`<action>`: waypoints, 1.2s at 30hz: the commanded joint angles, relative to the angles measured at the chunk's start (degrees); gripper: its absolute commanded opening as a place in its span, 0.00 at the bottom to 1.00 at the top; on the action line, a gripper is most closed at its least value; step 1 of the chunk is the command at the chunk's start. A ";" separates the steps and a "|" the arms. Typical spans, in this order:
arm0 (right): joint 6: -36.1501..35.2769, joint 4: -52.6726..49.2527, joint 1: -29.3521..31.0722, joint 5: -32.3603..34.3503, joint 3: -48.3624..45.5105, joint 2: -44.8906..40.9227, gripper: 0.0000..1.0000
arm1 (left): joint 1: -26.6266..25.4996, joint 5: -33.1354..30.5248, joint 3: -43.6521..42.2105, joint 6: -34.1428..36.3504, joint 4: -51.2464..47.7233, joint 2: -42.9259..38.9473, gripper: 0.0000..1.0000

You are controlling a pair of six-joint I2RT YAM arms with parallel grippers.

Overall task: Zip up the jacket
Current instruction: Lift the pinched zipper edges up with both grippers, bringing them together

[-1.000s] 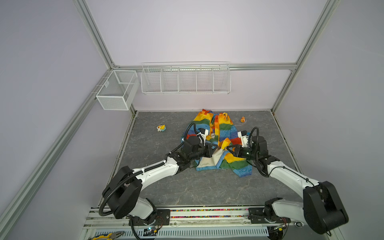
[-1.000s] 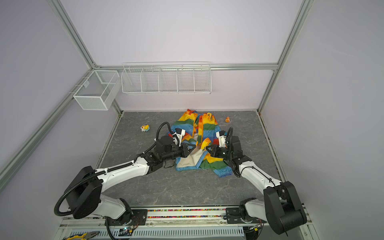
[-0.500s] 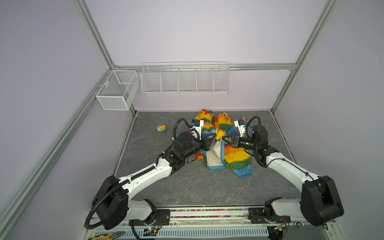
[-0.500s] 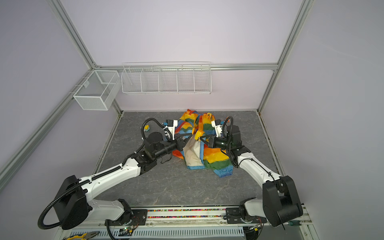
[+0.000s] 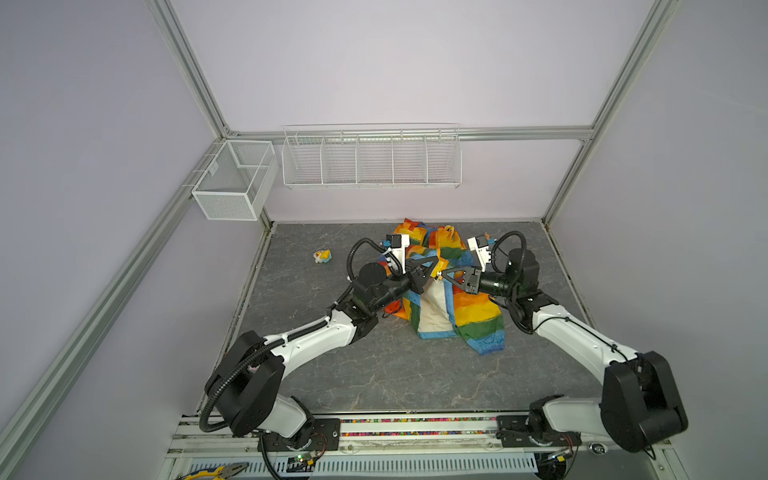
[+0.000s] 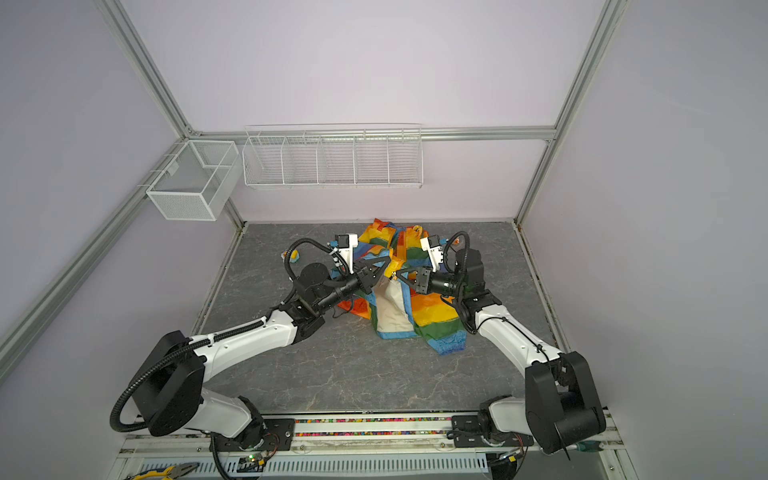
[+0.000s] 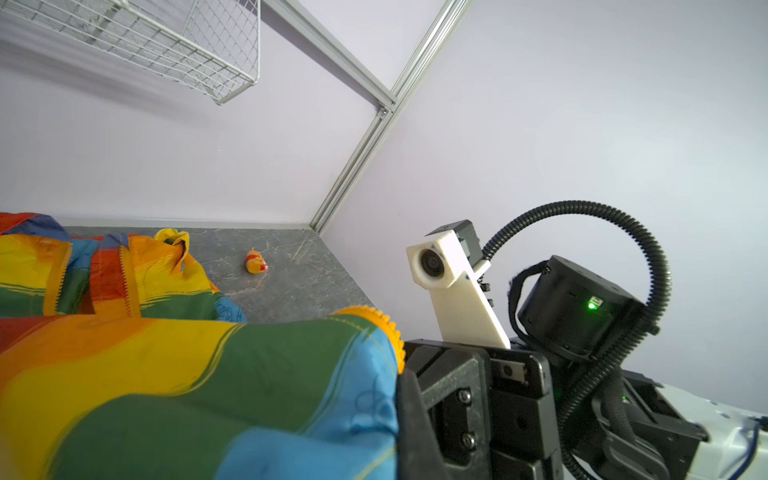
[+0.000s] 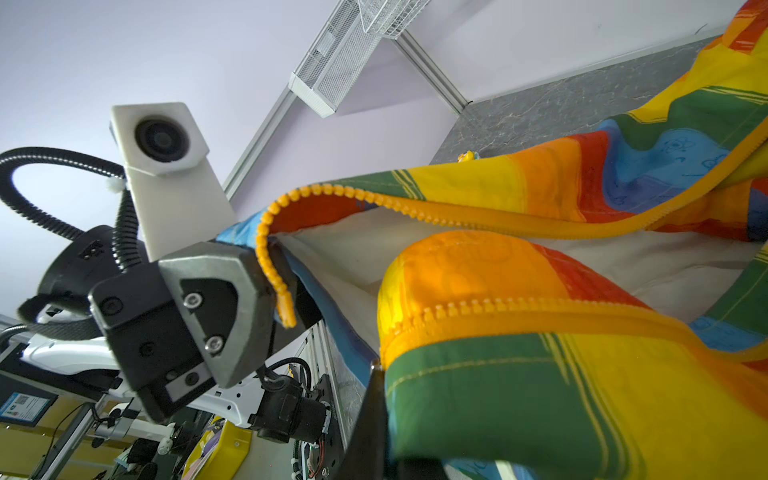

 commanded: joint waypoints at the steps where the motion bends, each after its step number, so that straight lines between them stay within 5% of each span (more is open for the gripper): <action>1: 2.08 6.03 0.25 -2.49 0.93 -2.07 0.06 | 0.21 1.32 -0.96 -1.39 6.38 0.36 0.00; 36: 7.18 13.99 0.25 -3.17 1.09 -2.40 0.06 | 1.18 4.83 -3.65 -10.78 18.13 5.18 0.00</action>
